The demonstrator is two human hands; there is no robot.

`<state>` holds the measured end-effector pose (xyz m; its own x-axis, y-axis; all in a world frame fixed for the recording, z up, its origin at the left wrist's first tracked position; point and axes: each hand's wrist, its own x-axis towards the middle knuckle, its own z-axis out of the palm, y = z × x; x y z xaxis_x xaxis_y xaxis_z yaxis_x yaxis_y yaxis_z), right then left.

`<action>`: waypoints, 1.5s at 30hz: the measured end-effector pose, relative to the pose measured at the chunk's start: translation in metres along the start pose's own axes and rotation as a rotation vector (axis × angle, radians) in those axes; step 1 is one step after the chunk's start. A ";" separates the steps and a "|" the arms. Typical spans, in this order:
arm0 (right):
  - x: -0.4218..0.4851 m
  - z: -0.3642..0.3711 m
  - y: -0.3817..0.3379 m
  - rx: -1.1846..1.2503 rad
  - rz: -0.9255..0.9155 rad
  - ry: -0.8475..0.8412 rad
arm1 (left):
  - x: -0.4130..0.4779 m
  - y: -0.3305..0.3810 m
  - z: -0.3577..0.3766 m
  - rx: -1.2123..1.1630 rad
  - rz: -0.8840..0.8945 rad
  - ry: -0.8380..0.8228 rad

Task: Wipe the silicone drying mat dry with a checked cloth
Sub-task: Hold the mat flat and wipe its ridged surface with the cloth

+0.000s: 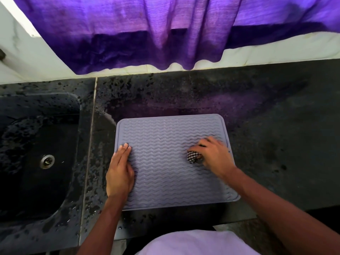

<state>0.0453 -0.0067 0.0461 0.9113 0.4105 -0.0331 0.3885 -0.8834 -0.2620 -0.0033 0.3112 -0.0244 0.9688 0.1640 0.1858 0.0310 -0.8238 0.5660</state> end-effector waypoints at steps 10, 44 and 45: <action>-0.045 -0.031 0.080 -0.171 0.215 0.041 | 0.000 0.000 0.001 -0.008 0.016 -0.011; 0.069 0.063 -0.151 0.486 0.022 0.166 | -0.038 0.005 -0.047 -0.573 0.134 0.095; 0.064 0.060 -0.149 0.504 0.051 0.202 | -0.019 0.002 -0.053 -0.518 0.092 0.172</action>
<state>0.0379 0.1650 0.0254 0.9547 0.2745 0.1151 0.2746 -0.6629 -0.6965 -0.0347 0.3346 0.0157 0.9064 0.2256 0.3570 -0.2192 -0.4712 0.8543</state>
